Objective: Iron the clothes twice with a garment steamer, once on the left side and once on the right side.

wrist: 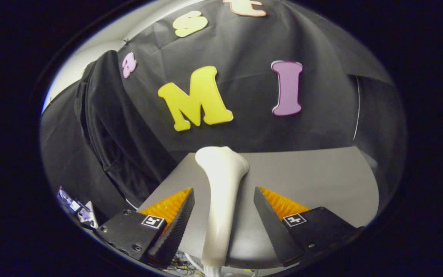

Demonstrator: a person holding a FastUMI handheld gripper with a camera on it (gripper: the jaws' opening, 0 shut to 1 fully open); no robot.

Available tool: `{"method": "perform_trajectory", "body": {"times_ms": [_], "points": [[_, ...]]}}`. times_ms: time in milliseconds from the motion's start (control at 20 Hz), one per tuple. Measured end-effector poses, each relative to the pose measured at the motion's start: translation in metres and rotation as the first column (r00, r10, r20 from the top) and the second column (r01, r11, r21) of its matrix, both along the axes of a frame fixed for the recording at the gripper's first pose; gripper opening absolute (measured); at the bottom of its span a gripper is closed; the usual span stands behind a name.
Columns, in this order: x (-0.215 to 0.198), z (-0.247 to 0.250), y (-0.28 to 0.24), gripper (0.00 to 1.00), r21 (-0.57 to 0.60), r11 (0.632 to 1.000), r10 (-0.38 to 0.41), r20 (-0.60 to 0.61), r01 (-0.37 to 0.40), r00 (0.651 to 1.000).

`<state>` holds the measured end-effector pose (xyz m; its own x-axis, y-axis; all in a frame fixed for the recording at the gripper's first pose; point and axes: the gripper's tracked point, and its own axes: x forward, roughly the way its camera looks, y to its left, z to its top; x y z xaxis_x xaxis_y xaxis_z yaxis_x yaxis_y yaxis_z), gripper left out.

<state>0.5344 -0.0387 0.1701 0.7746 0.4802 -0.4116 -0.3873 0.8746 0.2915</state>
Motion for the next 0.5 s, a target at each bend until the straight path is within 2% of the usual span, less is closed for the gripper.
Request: {"method": "perform_trajectory", "body": {"times_ms": [300, 400, 500], "points": [[-0.002, -0.029, 0.017, 0.81, 0.040, 0.996, 0.081, -0.184, -0.075, 0.980], [0.000, -0.031, 0.020, 0.75, 0.044, 0.997, 0.072, -0.193, -0.064, 0.979], [0.001, -0.034, 0.015, 0.62, 0.030, 0.999, 0.047, -0.198, -0.042, 0.979]]}}
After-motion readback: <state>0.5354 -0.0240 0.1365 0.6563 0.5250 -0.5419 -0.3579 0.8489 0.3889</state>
